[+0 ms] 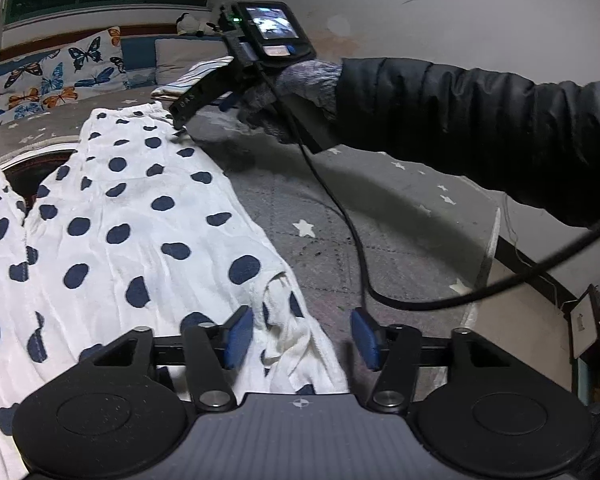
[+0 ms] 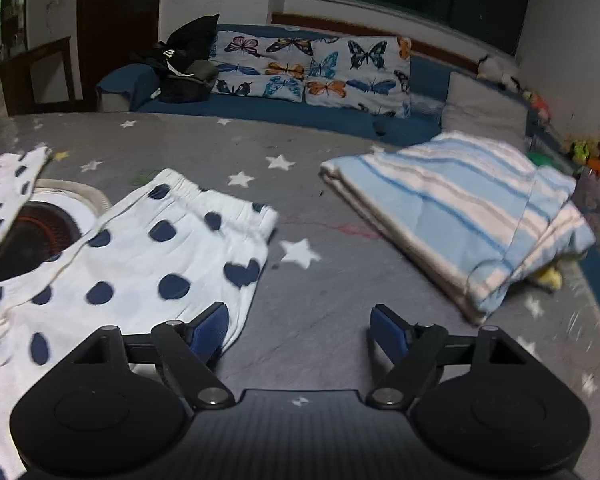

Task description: Fold clothes

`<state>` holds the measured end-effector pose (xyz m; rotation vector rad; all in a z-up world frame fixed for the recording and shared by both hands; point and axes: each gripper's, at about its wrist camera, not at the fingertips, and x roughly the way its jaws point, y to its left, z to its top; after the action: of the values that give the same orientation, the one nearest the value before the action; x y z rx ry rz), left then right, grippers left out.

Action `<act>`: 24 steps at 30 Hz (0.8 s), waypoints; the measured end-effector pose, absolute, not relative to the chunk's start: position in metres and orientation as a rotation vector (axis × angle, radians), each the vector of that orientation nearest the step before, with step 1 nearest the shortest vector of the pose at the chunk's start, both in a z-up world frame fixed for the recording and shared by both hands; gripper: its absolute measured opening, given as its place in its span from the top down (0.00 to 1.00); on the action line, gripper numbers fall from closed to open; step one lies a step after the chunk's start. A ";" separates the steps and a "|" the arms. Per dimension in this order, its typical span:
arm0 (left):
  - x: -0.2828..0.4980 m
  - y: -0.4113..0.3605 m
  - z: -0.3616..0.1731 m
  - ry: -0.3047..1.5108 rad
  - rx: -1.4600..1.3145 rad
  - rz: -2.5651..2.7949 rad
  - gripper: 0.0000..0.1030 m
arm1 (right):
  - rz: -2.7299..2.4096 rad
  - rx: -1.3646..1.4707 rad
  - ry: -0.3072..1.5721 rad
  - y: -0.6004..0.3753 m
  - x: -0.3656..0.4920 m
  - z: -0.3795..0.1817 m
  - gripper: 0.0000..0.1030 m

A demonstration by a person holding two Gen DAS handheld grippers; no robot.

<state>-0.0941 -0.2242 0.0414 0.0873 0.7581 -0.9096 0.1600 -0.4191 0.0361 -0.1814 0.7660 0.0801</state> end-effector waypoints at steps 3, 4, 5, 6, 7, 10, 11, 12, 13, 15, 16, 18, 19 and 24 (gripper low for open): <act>-0.097 -0.225 0.041 0.755 0.080 -0.929 0.24 | 0.099 -0.185 0.747 -0.413 0.167 0.039 0.20; -0.097 -0.226 0.040 0.754 0.081 -0.935 0.22 | 0.110 -0.184 0.744 -0.410 0.170 0.039 0.20; -0.098 -0.227 0.040 0.753 0.079 -0.939 0.20 | 0.121 -0.182 0.741 -0.408 0.173 0.039 0.20; -0.099 -0.227 0.040 0.753 0.078 -0.943 0.18 | 0.123 -0.191 0.741 -0.405 0.176 0.038 0.20; -0.099 -0.227 0.040 0.753 0.076 -0.947 0.16 | 0.122 -0.203 0.744 -0.403 0.181 0.036 0.20; -0.099 -0.227 0.041 0.756 0.069 -0.952 0.15 | 0.102 -0.214 0.745 -0.400 0.194 0.031 0.16; -0.099 -0.227 0.041 0.757 0.066 -0.956 0.14 | 0.092 -0.211 0.742 -0.401 0.197 0.030 0.16; -0.100 -0.227 0.041 0.758 0.064 -0.960 0.13 | 0.074 -0.207 0.741 -0.403 0.201 0.030 0.16; -0.100 -0.227 0.041 0.758 0.062 -0.964 0.13 | 0.055 -0.204 0.739 -0.405 0.204 0.030 0.16; -0.102 -0.227 0.041 0.758 0.061 -0.970 0.09 | 0.025 -0.194 0.738 -0.411 0.211 0.029 0.13; -0.103 -0.227 0.041 0.758 0.060 -0.973 0.09 | 0.015 -0.187 0.739 -0.414 0.214 0.028 0.12; -0.104 -0.227 0.040 0.758 0.058 -0.979 0.06 | 0.016 -0.183 0.739 -0.416 0.215 0.029 0.12; -0.104 -0.228 0.040 0.759 0.058 -0.981 0.05 | 0.019 -0.186 0.736 -0.416 0.215 0.030 0.12; -0.103 -0.233 0.037 0.762 0.062 -0.989 0.00 | 0.098 -0.182 0.722 -0.404 0.211 0.035 0.10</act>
<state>-0.1027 -0.2328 0.0374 0.0617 0.7621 -0.9891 0.2107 -0.4041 0.0347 -0.1816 0.7218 0.0985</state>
